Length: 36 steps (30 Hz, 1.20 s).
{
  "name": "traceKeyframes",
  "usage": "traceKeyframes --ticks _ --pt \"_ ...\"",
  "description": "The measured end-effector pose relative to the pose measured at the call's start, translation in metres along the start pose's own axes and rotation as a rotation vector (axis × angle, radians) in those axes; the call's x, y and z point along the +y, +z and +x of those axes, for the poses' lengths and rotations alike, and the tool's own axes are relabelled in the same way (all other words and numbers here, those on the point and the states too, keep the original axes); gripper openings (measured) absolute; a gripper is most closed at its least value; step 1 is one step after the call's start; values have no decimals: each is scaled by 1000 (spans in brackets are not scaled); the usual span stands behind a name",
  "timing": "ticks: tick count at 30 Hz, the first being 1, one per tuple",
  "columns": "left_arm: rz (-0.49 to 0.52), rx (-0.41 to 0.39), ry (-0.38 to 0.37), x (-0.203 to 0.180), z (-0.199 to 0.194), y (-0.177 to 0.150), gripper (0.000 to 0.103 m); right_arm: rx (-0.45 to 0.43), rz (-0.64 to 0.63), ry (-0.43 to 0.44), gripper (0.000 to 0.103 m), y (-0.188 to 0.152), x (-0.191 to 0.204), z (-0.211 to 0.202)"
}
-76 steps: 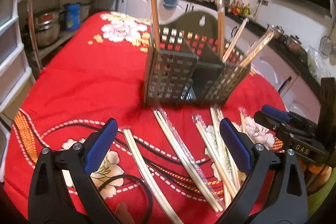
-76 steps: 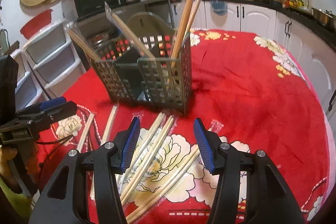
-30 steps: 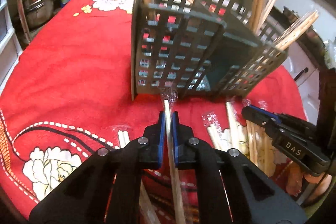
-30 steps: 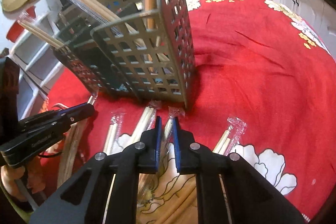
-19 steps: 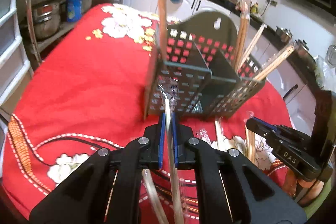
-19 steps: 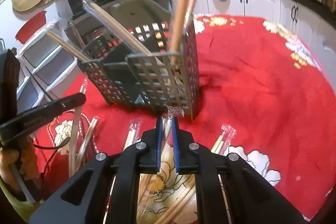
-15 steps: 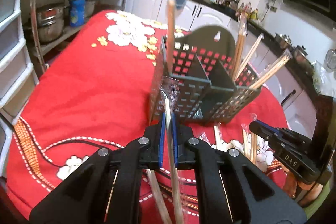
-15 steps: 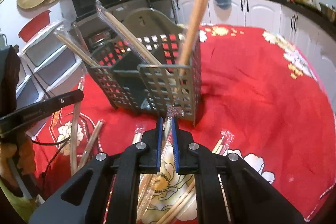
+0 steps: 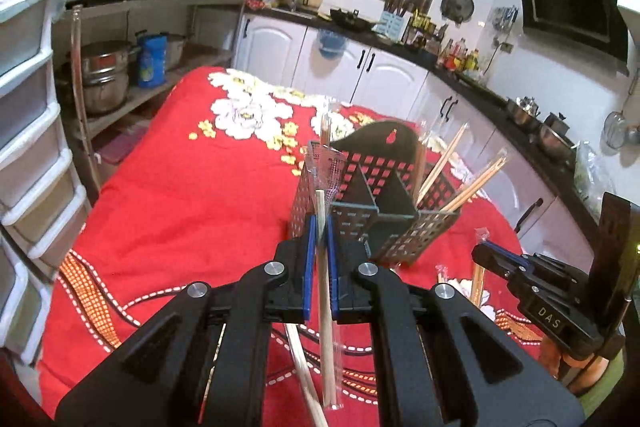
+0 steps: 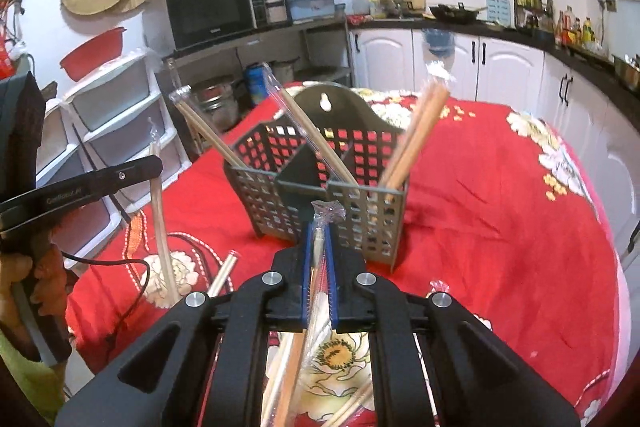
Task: Organize utensils
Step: 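Lift the chopsticks with both tools and carry them over the caddy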
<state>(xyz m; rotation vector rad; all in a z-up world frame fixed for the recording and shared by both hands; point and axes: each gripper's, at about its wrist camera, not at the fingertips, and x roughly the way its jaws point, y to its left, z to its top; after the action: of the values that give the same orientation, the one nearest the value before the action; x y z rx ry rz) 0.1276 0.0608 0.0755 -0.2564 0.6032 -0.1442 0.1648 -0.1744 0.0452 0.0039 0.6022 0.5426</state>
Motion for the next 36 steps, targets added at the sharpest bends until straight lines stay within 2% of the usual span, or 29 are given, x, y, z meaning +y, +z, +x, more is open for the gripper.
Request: traceKeyframes --ticks 22,36 --pt "6 -141 -2 8 -48 38 1 -111 -27 5 5 36 15 -33" --pt "25 -212 -7 2 -62 73 1 -194 -26 -4 5 72 12 -51"
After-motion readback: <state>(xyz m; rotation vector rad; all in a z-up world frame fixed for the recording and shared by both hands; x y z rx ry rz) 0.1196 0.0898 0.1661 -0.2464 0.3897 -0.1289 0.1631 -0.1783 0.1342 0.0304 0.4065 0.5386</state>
